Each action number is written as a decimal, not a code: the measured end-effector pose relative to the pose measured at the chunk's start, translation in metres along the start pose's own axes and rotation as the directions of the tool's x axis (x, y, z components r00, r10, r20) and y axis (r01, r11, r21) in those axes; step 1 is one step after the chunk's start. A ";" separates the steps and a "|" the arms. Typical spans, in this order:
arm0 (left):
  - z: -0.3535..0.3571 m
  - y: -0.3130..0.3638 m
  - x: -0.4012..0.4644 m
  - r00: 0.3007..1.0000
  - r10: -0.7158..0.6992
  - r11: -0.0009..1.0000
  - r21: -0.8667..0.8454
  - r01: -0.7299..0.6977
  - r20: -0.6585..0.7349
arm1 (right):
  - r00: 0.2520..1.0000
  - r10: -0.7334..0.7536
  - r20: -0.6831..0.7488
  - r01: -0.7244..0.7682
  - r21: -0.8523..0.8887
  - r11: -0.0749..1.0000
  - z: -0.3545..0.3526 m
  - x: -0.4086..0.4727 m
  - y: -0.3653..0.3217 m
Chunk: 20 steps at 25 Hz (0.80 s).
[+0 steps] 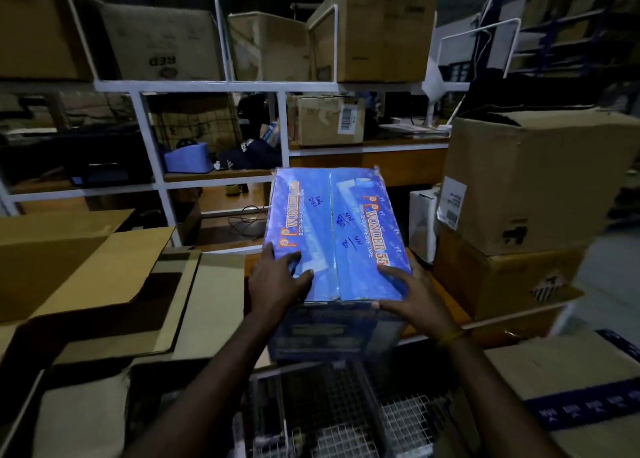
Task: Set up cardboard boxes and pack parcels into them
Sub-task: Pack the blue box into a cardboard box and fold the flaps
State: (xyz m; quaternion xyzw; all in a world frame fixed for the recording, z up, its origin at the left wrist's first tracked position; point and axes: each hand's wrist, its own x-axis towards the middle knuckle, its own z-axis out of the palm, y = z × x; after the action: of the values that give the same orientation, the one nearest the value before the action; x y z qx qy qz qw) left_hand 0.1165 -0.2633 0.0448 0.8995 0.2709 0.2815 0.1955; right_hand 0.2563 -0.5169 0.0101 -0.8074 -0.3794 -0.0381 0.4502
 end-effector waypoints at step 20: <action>0.050 0.018 -0.024 0.979 -0.159 0.950 -0.290 0.117 -0.125 | 0.855 0.246 -0.456 -0.190 0.167 0.968 0.049 -0.025 -0.039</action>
State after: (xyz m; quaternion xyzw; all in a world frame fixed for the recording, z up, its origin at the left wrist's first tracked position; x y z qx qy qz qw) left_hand 0.1374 -0.3016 0.0059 0.8181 0.3042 0.3683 0.3201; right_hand 0.1996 -0.4822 -0.0020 -0.7840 -0.1656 -0.1604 0.5764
